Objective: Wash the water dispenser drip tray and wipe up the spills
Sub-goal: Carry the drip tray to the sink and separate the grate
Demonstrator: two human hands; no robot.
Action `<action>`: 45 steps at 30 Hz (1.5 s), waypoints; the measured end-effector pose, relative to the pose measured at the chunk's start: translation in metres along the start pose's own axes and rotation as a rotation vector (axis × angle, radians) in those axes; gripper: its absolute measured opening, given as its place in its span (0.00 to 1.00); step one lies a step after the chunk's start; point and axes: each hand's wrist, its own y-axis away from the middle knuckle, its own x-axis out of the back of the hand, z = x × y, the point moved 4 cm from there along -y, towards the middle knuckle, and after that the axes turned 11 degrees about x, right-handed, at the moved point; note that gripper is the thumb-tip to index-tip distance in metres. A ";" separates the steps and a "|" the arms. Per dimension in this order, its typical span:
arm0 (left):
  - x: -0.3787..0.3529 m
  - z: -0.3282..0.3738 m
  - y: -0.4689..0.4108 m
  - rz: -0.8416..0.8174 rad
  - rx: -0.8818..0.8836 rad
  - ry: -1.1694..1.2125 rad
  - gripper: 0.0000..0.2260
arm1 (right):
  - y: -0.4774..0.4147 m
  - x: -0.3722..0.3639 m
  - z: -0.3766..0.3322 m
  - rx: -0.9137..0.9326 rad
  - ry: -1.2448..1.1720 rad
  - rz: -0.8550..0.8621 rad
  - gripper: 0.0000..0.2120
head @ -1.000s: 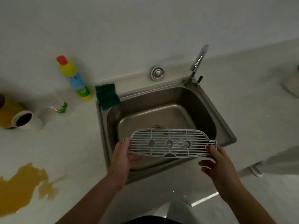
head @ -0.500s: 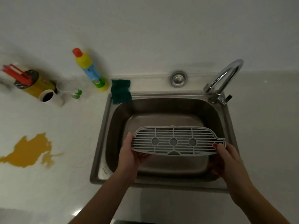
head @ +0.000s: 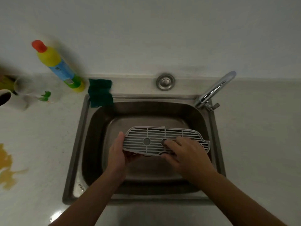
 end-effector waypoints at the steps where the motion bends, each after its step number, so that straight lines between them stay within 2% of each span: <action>1: 0.001 0.001 -0.006 0.005 0.003 0.012 0.21 | -0.006 -0.003 0.004 -0.025 0.009 -0.028 0.21; 5: 0.004 0.004 -0.025 -0.011 0.026 -0.021 0.21 | -0.029 -0.013 0.010 -0.024 -0.002 -0.172 0.24; 9: 0.008 0.007 -0.037 -0.012 0.057 -0.028 0.21 | -0.047 -0.015 0.011 -0.038 -0.082 -0.274 0.16; 14: 0.013 0.004 -0.044 -0.034 0.067 -0.069 0.22 | -0.052 -0.021 0.009 -0.069 -0.072 -0.342 0.11; 16: 0.014 0.000 -0.042 -0.038 0.081 -0.046 0.22 | -0.050 -0.019 0.007 -0.063 -0.039 -0.325 0.11; 21: 0.014 -0.006 -0.031 -0.029 0.095 0.007 0.24 | -0.042 -0.002 0.000 0.063 0.219 -0.243 0.16; 23: 0.014 -0.010 -0.025 -0.007 0.102 0.041 0.24 | -0.035 0.009 0.000 0.071 0.218 -0.242 0.15; 27: 0.011 -0.014 -0.009 0.074 0.097 0.132 0.16 | -0.006 0.039 0.028 -0.064 0.030 -0.138 0.09; 30: 0.007 -0.016 0.001 0.114 0.073 0.123 0.13 | 0.027 0.045 0.074 -0.193 0.009 -0.101 0.07; 37: 0.000 -0.030 0.019 0.153 0.049 0.106 0.13 | 0.109 0.003 0.183 -0.455 0.153 -0.108 0.11; 45: -0.010 -0.039 0.033 0.174 0.024 0.143 0.15 | 0.146 -0.031 0.215 -0.548 0.091 0.058 0.11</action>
